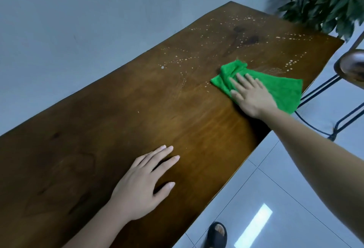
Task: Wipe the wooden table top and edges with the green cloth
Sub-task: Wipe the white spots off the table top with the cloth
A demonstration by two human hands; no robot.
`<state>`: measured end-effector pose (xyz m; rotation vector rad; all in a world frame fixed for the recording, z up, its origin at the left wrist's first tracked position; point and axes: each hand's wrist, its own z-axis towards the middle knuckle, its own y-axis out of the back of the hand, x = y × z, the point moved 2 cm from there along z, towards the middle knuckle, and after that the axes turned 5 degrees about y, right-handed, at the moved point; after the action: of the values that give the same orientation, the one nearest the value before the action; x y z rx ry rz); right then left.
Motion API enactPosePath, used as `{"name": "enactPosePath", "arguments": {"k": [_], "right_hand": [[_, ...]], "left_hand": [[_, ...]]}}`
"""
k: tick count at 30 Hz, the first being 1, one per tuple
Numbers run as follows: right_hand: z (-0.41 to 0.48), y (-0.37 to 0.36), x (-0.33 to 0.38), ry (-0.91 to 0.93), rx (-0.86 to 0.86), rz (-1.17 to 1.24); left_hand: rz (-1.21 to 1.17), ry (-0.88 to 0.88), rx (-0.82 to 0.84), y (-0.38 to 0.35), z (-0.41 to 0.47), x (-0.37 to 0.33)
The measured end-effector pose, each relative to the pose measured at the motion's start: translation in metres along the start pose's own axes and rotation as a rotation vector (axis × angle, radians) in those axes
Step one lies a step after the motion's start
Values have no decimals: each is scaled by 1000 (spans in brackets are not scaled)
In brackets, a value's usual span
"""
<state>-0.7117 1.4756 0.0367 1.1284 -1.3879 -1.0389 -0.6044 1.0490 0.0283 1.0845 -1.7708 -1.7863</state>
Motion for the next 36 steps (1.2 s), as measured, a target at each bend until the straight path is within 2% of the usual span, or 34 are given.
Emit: {"name": "enactPosePath", "arguments": {"k": [6,10,14,17,22,27,32,34,36], "right_hand": [[-47,-28,135,392,81,-26],[-52,-46,214,603,153,48],[-25,-50,265,711,211,120],[7,-48,271,724,189,116],[51,-28,219,523,111,102],[76,-9,99,126,-15,56],[56,5,-5,-268,-102,74],[44,3,-10,-318,-89,70],[29,-2,0,-275,-74,63]], "left_hand": [[19,-11,3,2,0,0],[22,-12,-13,-1,-1,1],[7,72,22,-2,-5,4],[-4,39,-1,-1,-5,4],[-8,16,-20,-1,-2,4],[-8,39,-10,-2,-1,4],[-3,50,-17,-3,0,5],[-3,53,-26,-3,0,5],[2,54,-20,-2,-1,4]]}}
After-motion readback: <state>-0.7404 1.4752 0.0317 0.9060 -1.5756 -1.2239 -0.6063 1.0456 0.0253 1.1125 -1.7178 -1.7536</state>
